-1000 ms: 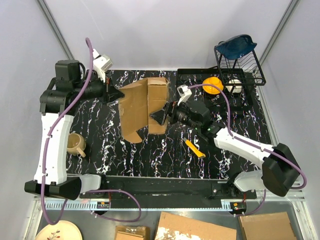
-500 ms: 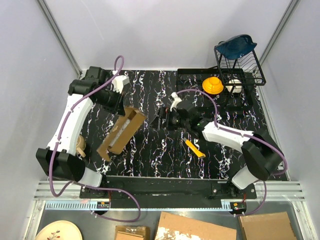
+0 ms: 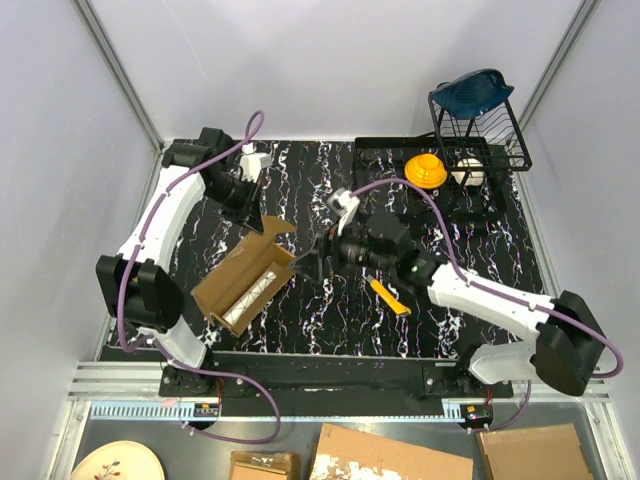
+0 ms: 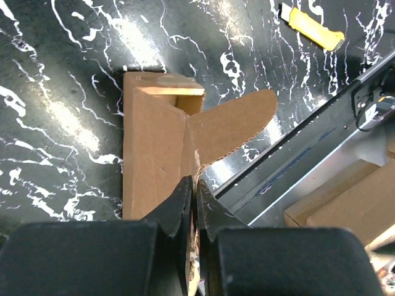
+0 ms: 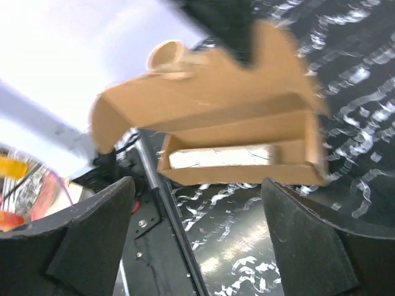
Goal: Unpack the express box
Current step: Open the express box at the center of the board.
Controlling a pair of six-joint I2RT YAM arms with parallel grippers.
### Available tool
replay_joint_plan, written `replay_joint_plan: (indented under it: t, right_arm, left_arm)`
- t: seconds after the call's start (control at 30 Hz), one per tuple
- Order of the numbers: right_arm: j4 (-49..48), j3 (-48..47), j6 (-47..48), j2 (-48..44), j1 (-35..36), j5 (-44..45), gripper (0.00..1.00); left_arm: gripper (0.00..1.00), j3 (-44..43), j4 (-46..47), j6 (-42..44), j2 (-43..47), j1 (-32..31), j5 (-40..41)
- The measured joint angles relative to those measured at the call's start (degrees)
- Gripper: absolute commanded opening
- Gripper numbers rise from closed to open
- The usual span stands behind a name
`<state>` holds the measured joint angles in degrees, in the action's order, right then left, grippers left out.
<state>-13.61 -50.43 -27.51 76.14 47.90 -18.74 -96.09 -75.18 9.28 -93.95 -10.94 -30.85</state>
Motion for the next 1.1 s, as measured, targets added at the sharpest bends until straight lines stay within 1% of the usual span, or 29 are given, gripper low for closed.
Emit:
replay_joint_plan:
  t: [0.03, 0.13, 0.17, 0.37, 0.47, 0.57, 0.73, 0.8, 0.83, 1.1]
  right_arm:
    - [-0.63, -0.26, 3.39, -1.29, 2.75, 0.28, 0.75]
    - [-1.60, -1.33, 11.56, -1.38, 8.57, 0.59, 0.60]
    - [-1.49, -1.57, 14.08, -0.72, 9.75, 0.68, 0.57]
    - [1.44, -5.07, 25.75, 6.54, 12.46, 4.07, 0.59]
    - [2.03, -6.56, 29.90, 9.94, 14.03, 6.21, 0.58]
    - [1.46, -6.86, 32.65, 12.83, 14.80, 9.01, 0.70]
    - [-1.05, -6.82, 35.54, 16.50, 14.93, 13.75, 0.84]
    - [-2.64, -6.60, 36.28, 17.22, 15.02, 15.45, 0.86]
    - [-3.56, -6.49, 36.54, 17.49, 15.06, 16.33, 0.99]
    - [-9.38, -6.38, 37.18, 22.08, 15.72, 20.15, 1.00]
  left_arm:
    - [0.06, -0.46, -0.11, -0.17, -1.18, -0.11, -0.74]
    - [0.07, -2.05, -0.42, -0.33, -3.54, -0.37, -2.16]
    - [0.08, -2.62, -0.59, -0.33, -3.96, -0.44, -2.58]
    - [0.08, -4.98, -1.84, -0.07, -4.72, -0.63, -7.39]
    - [0.08, -6.14, -2.19, 0.76, -6.32, -0.66, -10.05]
    - [0.08, -7.78, -2.43, 1.99, -8.68, -0.70, -12.17]
    - [0.08, -9.14, -2.38, 4.46, -11.21, -0.70, -15.04]
    - [0.08, -9.42, -2.54, 5.44, -11.47, -0.70, -16.04]
    - [0.07, -9.70, -2.69, 5.88, -11.56, -0.70, -16.46]
    - [0.07, -11.26, -2.73, 7.76, -11.56, -0.96, -18.56]
